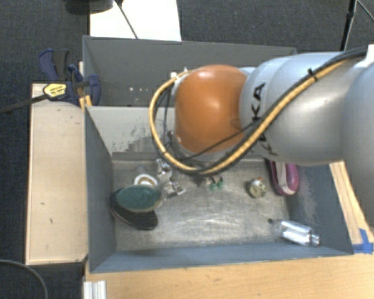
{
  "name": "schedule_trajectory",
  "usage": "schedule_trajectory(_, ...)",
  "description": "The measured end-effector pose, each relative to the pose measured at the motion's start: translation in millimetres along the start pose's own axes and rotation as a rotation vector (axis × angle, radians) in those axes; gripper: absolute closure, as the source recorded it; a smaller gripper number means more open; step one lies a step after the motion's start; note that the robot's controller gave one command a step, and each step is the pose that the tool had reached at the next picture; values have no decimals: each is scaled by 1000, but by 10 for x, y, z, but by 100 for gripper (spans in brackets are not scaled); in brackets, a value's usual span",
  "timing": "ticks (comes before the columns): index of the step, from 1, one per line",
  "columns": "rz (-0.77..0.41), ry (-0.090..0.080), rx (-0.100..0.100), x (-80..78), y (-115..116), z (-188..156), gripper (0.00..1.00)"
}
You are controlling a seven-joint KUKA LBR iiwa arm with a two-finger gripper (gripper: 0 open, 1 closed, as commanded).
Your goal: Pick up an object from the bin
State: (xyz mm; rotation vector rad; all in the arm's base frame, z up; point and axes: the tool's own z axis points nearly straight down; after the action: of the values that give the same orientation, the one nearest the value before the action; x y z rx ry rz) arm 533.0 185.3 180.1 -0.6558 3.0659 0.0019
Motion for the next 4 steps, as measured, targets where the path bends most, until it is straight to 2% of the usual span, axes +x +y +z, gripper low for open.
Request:
schedule_trajectory(1, -19, -4, 1, -128, -67, -505, 100)
schedule_trajectory(2, 89, 4, -3, -514, 415, 102, 100)
schedule_trajectory(3, 92, 1, -1, -516, 390, 76, 0)
schedule_trajectory(4, -317, -1, 0, -464, 316, 937, 0)
